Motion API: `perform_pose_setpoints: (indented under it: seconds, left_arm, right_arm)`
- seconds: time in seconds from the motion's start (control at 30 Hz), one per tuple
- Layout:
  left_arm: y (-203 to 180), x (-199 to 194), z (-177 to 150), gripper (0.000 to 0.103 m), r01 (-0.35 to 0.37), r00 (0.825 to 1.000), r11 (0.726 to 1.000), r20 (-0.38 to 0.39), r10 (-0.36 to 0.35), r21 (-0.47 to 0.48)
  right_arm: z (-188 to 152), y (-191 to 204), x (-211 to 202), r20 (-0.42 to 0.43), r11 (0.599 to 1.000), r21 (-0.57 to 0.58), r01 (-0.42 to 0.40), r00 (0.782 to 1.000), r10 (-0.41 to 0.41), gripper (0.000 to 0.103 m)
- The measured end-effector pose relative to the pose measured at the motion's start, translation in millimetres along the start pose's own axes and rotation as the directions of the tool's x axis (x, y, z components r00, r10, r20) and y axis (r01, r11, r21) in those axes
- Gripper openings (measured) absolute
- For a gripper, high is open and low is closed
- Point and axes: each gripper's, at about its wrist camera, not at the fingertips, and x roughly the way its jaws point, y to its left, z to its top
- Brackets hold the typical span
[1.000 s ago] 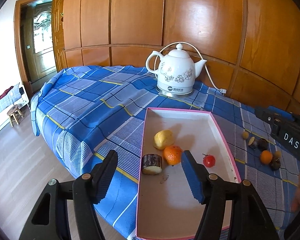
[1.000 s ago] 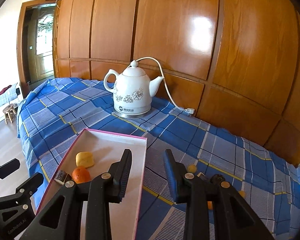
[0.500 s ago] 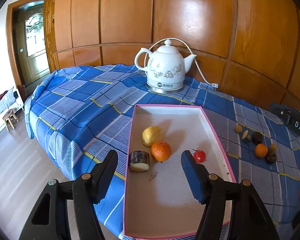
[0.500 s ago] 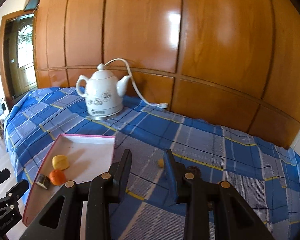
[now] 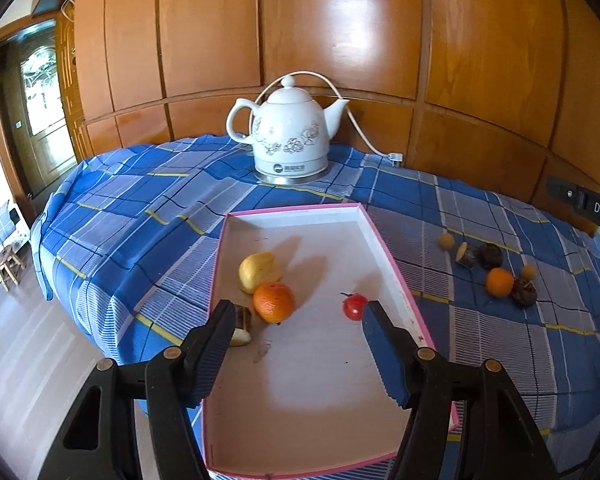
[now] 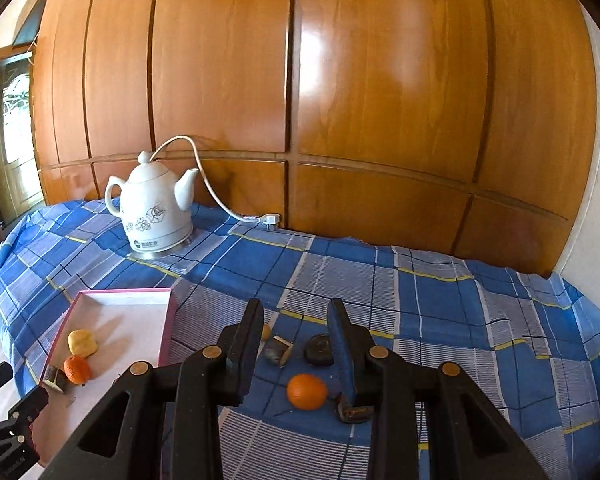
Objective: Organize fruits
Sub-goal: 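Move both tools back over the cloth toward the remaining fruits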
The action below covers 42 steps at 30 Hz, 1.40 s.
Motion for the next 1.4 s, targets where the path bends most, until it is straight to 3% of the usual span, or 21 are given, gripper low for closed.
perform_pose_setpoints:
  seconds: [1.4]
  left_arm:
    - [-80,19,13,0.067,0.104,0.994,0.983,-0.051,-0.098,0.151]
  right_arm:
    - [0,-59,9,0.000,0.997,0.029,0.075,0.997,-0.075,0.034]
